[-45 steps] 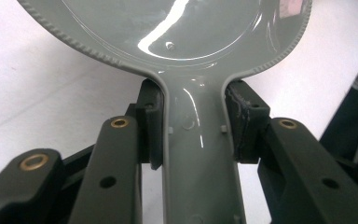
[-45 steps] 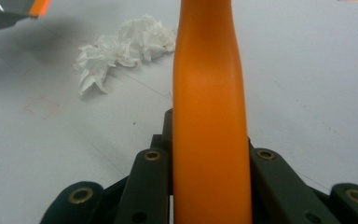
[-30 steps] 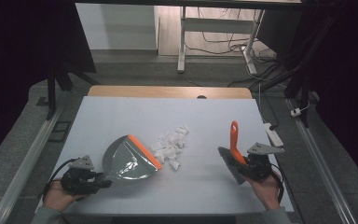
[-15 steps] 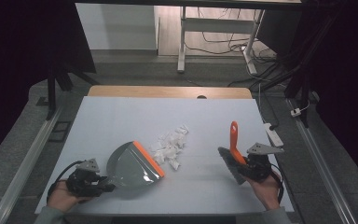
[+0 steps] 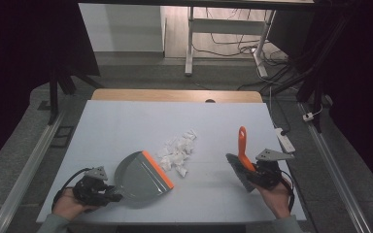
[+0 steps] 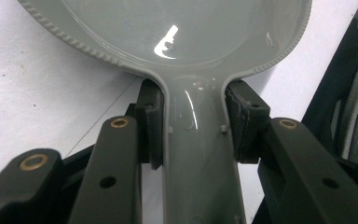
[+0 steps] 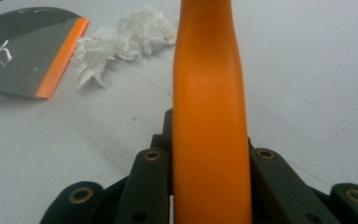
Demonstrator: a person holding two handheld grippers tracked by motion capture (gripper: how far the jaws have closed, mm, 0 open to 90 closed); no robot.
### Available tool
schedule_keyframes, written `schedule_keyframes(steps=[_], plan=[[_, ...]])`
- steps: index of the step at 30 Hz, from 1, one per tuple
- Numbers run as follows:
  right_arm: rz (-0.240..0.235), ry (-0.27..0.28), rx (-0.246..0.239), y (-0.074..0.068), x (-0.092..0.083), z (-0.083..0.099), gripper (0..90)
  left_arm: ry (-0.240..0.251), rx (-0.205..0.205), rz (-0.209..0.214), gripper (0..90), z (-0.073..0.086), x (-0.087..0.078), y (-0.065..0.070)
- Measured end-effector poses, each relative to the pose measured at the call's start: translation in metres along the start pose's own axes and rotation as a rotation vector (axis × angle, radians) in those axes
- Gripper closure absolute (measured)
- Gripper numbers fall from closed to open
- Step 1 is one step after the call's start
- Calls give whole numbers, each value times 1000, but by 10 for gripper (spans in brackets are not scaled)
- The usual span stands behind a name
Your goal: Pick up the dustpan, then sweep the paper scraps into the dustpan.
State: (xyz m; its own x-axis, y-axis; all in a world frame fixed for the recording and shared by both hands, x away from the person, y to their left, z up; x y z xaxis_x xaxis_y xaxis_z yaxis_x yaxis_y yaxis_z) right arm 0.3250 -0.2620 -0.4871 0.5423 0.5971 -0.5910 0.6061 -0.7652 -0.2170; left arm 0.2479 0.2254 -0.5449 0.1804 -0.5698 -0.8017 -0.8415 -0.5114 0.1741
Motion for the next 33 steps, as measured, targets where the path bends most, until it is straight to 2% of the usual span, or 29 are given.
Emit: schedule_keyframes(steps=[6,13,19,23,29,33], plan=[[-6,9,14,-5,3,-4,763,2,-3,6,615,0,1,0],[1,17,0,-14,13,-17,762,4,-6,7,614,-2,3,-1],[11,-9,-17,-20,40,-39,762,5,4,7,614,-3,4,-2],[1,-17,18,-17,58,-52,763,7,1,17,614,-2,5,-2],[16,-34,56,-10,78,-69,762,6,-2,19,614,-2,5,-2],[27,-38,53,-7,89,-79,763,5,-4,25,614,-2,4,-3]])
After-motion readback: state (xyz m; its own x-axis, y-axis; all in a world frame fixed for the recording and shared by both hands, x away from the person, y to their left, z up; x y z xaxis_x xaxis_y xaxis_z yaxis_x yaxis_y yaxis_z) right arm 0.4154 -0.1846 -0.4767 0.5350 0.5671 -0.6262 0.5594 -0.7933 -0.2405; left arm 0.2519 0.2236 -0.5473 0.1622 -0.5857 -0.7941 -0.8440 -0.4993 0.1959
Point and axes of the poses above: each handheld gripper's, and its own axes: x roughly forward along the jaws, z roughly out of its underside, y roughly to its right, the point moved 3 cm from there along x, roughly forward along the jaws, and after that the axes turned 9 degrees about x, right-handed, at the moved point
